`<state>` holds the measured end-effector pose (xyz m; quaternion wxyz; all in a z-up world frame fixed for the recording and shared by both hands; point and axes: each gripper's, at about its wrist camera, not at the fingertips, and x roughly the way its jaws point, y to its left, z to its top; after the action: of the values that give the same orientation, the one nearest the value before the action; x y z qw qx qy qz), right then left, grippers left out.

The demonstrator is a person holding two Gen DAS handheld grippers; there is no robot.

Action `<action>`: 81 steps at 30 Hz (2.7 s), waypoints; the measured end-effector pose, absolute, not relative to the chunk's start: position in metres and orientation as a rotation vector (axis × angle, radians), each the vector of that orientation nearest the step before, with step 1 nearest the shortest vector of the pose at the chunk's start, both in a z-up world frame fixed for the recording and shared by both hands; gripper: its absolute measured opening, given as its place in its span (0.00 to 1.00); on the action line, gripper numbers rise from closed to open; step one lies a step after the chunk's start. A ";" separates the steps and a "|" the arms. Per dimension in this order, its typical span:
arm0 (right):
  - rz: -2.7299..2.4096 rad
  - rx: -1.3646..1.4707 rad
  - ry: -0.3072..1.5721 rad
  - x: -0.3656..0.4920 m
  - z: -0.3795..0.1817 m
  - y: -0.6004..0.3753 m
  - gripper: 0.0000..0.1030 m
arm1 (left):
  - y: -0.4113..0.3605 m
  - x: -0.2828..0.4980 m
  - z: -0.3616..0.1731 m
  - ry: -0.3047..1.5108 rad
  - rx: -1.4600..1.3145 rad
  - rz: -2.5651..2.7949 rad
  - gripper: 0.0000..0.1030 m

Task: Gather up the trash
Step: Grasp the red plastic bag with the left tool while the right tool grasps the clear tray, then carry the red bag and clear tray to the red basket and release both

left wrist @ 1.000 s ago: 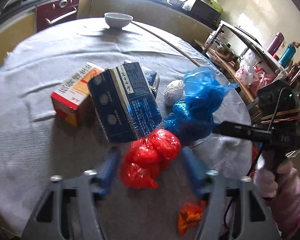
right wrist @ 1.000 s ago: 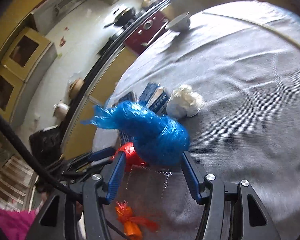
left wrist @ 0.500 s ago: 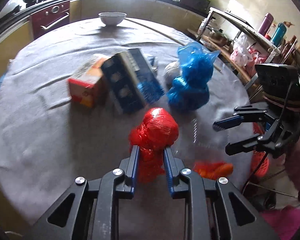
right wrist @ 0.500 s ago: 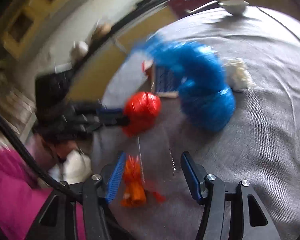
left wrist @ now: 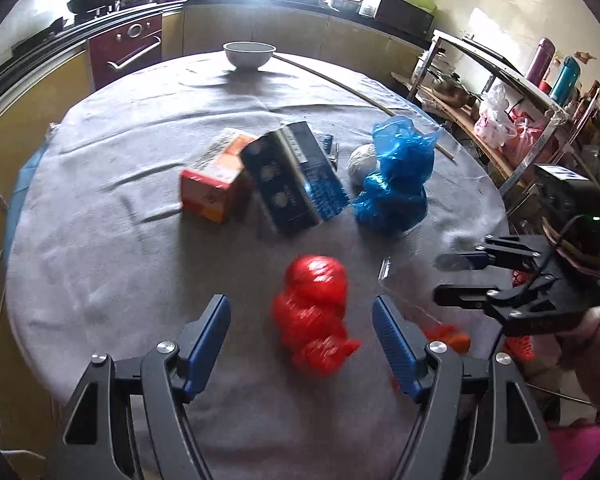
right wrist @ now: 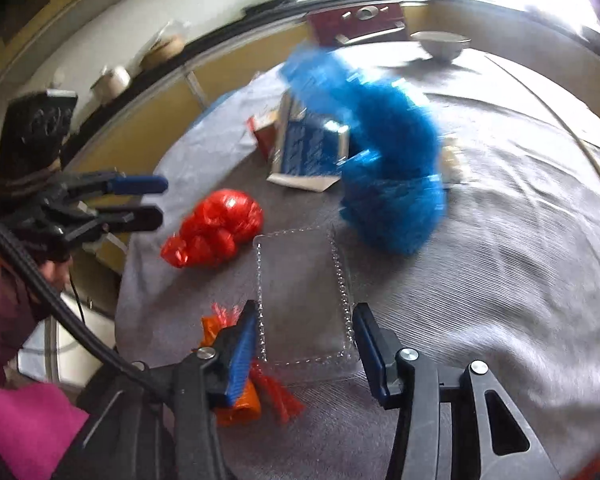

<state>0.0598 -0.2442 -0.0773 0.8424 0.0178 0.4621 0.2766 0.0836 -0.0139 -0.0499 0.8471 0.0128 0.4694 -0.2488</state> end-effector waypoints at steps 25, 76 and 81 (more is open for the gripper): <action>0.357 0.457 0.699 -0.039 -0.025 -0.347 0.49 | -0.084 0.038 0.016 0.766 0.073 -0.504 0.35; -0.095 0.666 0.555 -0.187 -0.023 -0.508 0.50 | -0.329 -0.039 0.018 0.700 0.516 -0.706 0.35; -0.130 0.688 0.552 -0.196 -0.029 -0.522 0.50 | -0.355 -0.047 0.008 0.708 0.563 -0.748 0.35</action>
<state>-0.1958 -0.5216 -0.0293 0.9023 0.3327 0.2669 -0.0626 -0.0473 -0.3549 0.0079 0.8326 0.2657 0.3342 -0.3527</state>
